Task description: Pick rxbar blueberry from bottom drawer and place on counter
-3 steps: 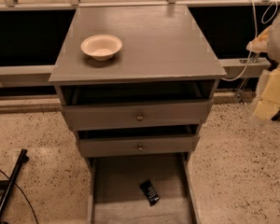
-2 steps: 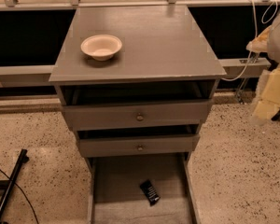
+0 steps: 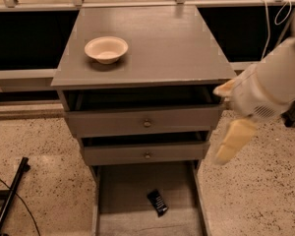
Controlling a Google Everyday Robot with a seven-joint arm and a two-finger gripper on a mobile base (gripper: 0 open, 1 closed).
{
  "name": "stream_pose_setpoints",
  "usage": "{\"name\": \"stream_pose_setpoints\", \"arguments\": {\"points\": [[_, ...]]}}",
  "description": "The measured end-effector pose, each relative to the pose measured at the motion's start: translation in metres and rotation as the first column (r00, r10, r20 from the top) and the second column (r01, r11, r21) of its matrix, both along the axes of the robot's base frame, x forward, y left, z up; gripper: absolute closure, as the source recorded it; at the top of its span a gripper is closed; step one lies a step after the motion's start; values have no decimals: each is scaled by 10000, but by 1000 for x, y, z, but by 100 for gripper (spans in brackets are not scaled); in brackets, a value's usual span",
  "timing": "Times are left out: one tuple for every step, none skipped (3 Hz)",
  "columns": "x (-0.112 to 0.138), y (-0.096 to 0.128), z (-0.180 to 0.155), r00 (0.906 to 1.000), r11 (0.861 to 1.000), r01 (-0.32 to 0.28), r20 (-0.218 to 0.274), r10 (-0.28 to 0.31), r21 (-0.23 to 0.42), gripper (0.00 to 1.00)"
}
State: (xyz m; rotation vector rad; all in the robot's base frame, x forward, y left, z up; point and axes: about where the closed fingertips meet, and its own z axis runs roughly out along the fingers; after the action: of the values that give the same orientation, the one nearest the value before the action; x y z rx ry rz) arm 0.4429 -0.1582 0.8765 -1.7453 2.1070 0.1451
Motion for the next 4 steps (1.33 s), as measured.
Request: {"name": "stream_pose_setpoints", "arguments": {"points": [[-12, 17, -62, 9998, 9990, -179, 68, 177, 415, 0], [-4, 18, -70, 9986, 9989, 26, 528, -51, 464, 0], [8, 27, -102, 9992, 9895, -30, 394, -27, 1448, 0], [13, 68, -218, 9997, 9302, 106, -232, -23, 3668, 0]]}}
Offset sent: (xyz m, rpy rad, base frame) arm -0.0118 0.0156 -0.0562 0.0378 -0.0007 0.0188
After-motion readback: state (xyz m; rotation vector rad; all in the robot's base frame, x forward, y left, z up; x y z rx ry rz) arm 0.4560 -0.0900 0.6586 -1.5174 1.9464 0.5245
